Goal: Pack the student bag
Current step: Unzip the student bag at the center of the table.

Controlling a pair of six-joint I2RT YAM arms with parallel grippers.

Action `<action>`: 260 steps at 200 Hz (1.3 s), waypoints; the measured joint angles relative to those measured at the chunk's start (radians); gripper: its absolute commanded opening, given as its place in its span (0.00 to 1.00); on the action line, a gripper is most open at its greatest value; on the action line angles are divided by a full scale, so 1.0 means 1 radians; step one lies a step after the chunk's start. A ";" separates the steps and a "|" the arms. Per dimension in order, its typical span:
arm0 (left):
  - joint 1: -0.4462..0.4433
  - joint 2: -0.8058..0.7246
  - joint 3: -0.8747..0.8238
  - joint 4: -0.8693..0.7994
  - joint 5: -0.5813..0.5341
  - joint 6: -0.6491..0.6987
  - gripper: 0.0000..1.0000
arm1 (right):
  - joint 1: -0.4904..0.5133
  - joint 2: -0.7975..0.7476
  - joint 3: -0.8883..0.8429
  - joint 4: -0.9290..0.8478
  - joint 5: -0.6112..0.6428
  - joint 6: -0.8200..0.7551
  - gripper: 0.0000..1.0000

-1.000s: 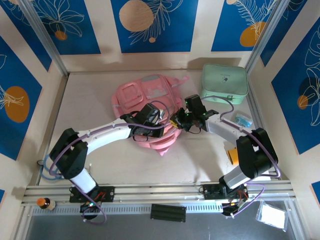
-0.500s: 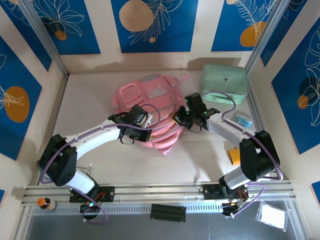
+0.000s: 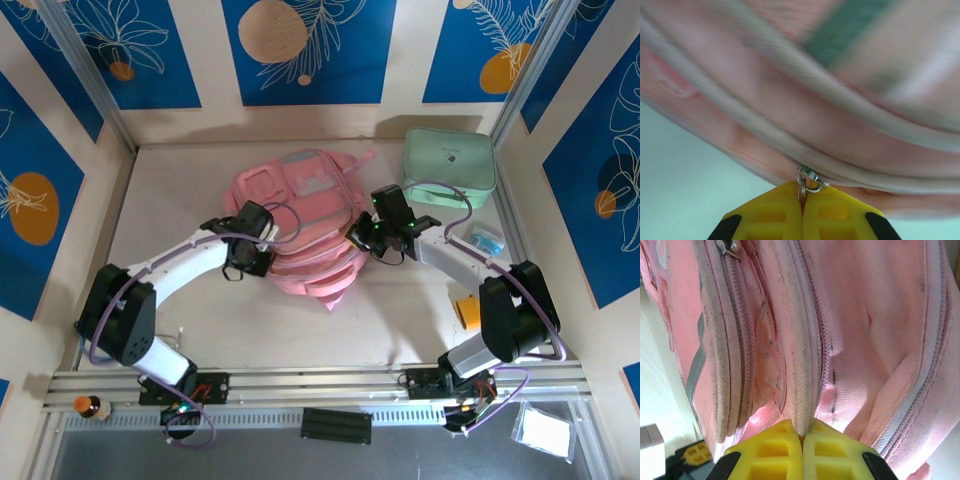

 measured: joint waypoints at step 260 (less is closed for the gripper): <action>0.273 0.011 -0.035 0.184 -0.074 -0.103 0.25 | 0.059 0.111 0.023 0.102 -0.093 -0.160 0.22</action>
